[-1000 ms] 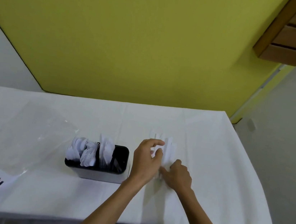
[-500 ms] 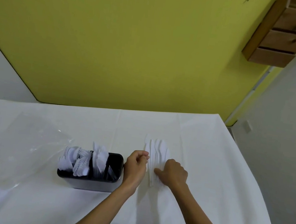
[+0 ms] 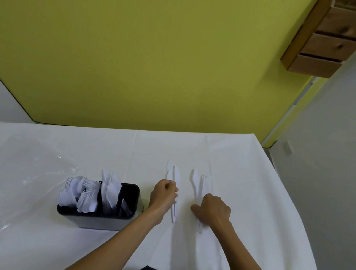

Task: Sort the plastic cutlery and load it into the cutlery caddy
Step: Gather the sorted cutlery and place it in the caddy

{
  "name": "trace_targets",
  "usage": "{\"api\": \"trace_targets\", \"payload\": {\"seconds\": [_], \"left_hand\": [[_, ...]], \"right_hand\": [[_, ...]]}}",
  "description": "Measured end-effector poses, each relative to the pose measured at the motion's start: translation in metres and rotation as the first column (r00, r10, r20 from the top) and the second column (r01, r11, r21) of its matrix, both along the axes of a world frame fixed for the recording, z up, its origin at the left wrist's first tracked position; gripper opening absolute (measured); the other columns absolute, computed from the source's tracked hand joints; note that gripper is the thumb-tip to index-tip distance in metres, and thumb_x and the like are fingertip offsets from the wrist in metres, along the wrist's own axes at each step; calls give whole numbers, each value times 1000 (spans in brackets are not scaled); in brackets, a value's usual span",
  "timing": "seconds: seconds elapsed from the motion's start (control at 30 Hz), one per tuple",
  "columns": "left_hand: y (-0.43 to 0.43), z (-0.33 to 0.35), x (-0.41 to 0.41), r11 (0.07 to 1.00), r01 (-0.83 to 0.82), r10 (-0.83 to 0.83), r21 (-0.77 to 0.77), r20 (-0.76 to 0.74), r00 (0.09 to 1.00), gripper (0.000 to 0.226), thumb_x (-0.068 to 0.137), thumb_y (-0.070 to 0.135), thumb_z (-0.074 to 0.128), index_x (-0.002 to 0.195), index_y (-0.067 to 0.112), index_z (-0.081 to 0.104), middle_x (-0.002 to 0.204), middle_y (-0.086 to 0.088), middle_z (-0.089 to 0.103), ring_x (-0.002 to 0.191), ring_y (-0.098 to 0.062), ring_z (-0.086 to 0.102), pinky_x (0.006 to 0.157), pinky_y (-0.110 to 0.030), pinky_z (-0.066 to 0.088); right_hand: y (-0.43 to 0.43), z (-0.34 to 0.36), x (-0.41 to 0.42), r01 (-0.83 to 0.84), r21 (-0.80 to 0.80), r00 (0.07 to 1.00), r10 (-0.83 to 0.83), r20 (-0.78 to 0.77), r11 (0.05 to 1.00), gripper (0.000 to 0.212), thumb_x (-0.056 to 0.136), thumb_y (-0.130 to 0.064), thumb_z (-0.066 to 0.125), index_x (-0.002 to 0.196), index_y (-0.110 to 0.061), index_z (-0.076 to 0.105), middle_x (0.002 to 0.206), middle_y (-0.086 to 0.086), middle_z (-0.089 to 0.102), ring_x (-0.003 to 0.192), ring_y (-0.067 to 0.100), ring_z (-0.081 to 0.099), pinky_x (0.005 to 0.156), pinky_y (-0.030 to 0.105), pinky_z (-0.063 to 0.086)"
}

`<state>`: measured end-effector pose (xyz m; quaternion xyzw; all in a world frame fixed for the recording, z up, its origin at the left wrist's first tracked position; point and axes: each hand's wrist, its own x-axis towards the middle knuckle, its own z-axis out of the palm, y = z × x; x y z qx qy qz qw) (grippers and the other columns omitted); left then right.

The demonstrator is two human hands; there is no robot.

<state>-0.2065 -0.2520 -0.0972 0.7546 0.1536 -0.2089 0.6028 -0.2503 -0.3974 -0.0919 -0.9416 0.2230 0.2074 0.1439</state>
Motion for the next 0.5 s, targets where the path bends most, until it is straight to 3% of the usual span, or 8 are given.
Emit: {"api": "trace_targets", "payload": {"seconds": [0.17, 0.27, 0.33, 0.4, 0.5], "left_hand": [[-9, 0, -1, 992, 125, -124, 13, -58, 991, 23, 99, 28, 48, 90, 11, 61, 88, -2, 64, 77, -15, 62, 78, -31, 57], [-15, 6, 1, 969, 247, -246, 7, -98, 964, 46, 81, 60, 54, 82, 14, 55, 77, -1, 58, 72, -14, 62, 79, -31, 56], [-20, 4, 4, 963, 268, -265, 12, -115, 957, 65, 71, 75, 58, 94, 14, 62, 88, 4, 70, 81, -12, 69, 85, -34, 58], [-26, 5, 6, 973, 231, -228, 13, -115, 967, 61, 77, 67, 63, 103, 12, 66, 93, 2, 75, 88, -15, 72, 90, -38, 57], [-29, 6, 10, 995, 16, -28, -94, -129, 991, 26, 97, 33, 56, 90, 9, 65, 81, -2, 73, 76, -20, 71, 82, -37, 59]], "right_hand": [[2, 1, -11, -8, 29, 1000, 7, 9, 1000, 29, 89, -40, 52, 75, -17, 43, 71, -5, 48, 71, 18, 54, 59, 26, 37], [8, 9, -15, -71, 64, 996, 68, 56, 995, 29, 91, -41, 50, 77, -16, 44, 73, -3, 52, 71, 21, 55, 62, 29, 41], [16, 15, -17, -166, 47, 980, 160, 118, 985, 24, 90, -38, 49, 85, -14, 47, 74, -1, 56, 72, 23, 59, 62, 29, 42], [24, 21, -20, -271, -3, 945, 267, 189, 963, 27, 91, -35, 47, 104, -12, 53, 79, 3, 63, 77, 25, 64, 63, 31, 43], [29, 23, -21, -339, 6, 910, 326, 257, 941, 42, 95, -41, 46, 128, -15, 49, 91, 5, 70, 84, 27, 66, 63, 32, 43]]}}
